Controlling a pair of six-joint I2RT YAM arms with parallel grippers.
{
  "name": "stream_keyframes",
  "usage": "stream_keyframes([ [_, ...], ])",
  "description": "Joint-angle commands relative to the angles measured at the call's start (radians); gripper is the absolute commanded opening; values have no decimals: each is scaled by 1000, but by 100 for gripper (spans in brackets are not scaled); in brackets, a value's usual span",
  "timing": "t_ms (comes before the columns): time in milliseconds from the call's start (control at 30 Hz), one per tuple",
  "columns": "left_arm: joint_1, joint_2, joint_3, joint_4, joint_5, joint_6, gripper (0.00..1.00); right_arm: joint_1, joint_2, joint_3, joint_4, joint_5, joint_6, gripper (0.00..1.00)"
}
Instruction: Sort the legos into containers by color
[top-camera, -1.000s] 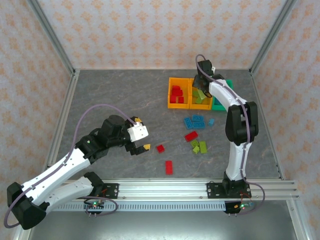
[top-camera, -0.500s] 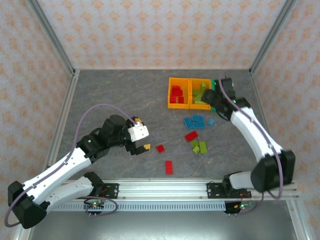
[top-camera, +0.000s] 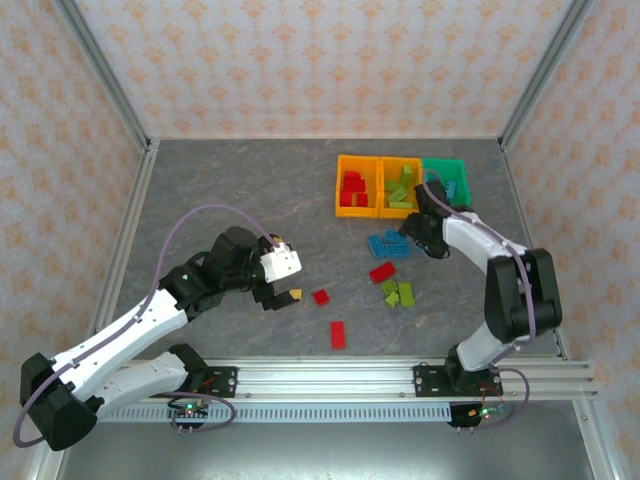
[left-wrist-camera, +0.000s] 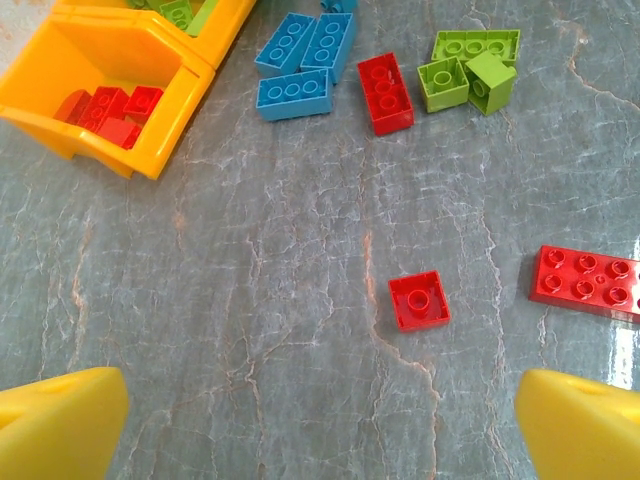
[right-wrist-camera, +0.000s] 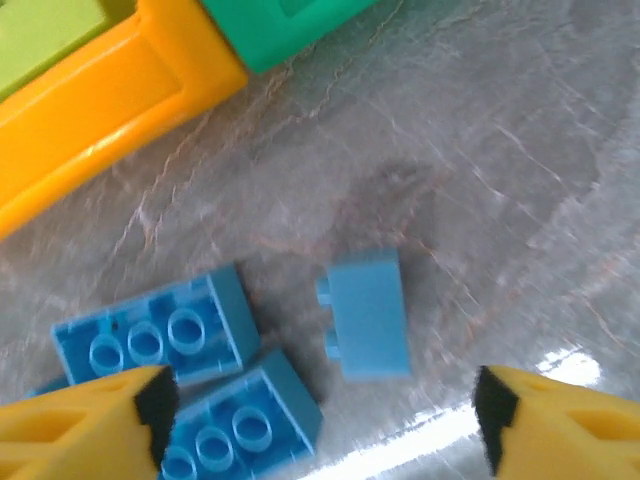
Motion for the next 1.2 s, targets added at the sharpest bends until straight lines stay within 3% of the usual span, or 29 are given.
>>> stream_keyframes([
  [0, 9, -11, 27, -21, 0, 8, 100, -20, 59, 39, 27, 54, 21, 66],
  [333, 9, 0, 35, -31, -1, 11, 100, -25, 60, -81, 76, 65, 59, 37],
  [533, 9, -1, 36, -30, -2, 12, 100, -26, -117, -130, 61, 63, 61, 15],
  [667, 9, 1, 34, -32, -6, 14, 100, -26, -319, -145, 79, 128, 56, 15],
  [767, 9, 1, 35, -32, -9, 16, 100, -26, -370, -95, 108, 203, 1, 16],
  [900, 9, 3, 35, -33, -7, 15, 100, -61, -256, 54, 130, 243, -114, 17],
  [1167, 9, -8, 35, -44, -37, 19, 100, -184, 192, 487, -2, 150, -203, 21],
])
